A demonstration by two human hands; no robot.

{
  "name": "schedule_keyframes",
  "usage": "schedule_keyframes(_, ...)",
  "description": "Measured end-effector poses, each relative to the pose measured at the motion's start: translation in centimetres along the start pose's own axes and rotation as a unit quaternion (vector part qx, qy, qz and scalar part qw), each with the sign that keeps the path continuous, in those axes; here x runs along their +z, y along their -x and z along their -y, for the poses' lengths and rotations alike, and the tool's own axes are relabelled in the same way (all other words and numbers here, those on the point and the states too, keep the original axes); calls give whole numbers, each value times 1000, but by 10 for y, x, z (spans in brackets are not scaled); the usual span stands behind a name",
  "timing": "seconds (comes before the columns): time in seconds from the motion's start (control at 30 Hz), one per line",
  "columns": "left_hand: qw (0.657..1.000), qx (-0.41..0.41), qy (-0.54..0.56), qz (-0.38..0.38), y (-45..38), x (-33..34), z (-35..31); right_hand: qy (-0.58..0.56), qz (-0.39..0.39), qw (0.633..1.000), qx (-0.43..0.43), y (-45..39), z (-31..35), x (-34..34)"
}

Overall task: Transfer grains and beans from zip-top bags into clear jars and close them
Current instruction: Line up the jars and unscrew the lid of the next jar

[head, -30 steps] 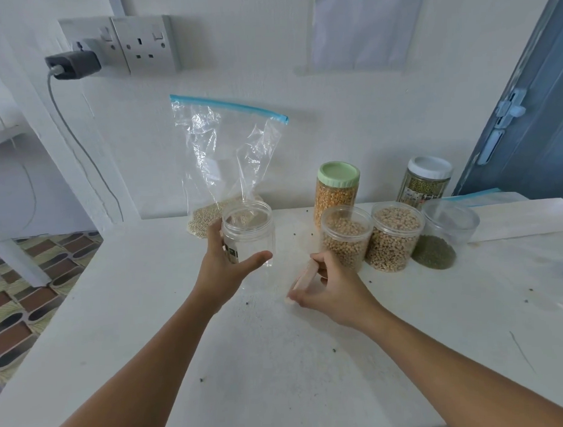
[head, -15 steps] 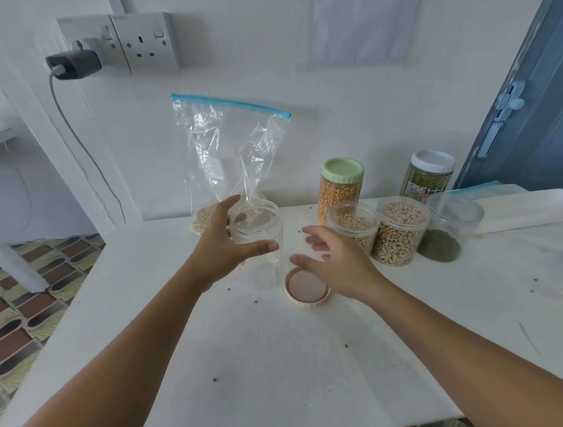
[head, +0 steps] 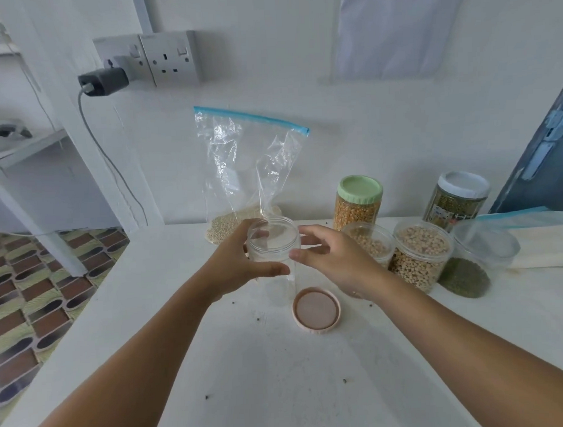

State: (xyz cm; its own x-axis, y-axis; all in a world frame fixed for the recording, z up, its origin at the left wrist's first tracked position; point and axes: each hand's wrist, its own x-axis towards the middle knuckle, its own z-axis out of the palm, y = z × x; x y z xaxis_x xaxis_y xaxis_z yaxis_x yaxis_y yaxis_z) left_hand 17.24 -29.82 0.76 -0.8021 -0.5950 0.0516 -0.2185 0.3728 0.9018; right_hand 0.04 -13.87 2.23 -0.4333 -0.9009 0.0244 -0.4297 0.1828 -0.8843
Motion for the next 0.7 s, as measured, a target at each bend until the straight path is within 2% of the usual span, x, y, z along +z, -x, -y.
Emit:
schedule_keyframes(0.07, 1000, -8, -12, 6, -1, -1, -2, 22, 13, 1000, -8, -4, 3, -5)
schedule_keyframes(0.2, 996, -32, -55, 67, -3, -14, -11, 71, 17, 997, -30, -17, 15, -21)
schedule_keyframes(0.27, 994, -51, -68, 72, -4, -35, -23, 65, -10, 997, -36, -29, 22, -33)
schedule_keyframes(0.37, 995, -38, -63, 74, -17, -69, -55, 21, -87, 996, -31, -59, 35, -51)
schedule_keyframes(0.5, 990, 33, -135, 4, -64, -84, -88, -66, -170, 983, -13, -116, 50, -60)
schedule_keyframes(0.6, 959, 126, -253, -38, -102, -82, -98, -101, -207, 973, 4, -156, 55, -57)
schedule_keyframes(0.7, 932, 185, -302, -76, -132, -79, -103, -122, -207, 971, 24, -179, 54, -53)
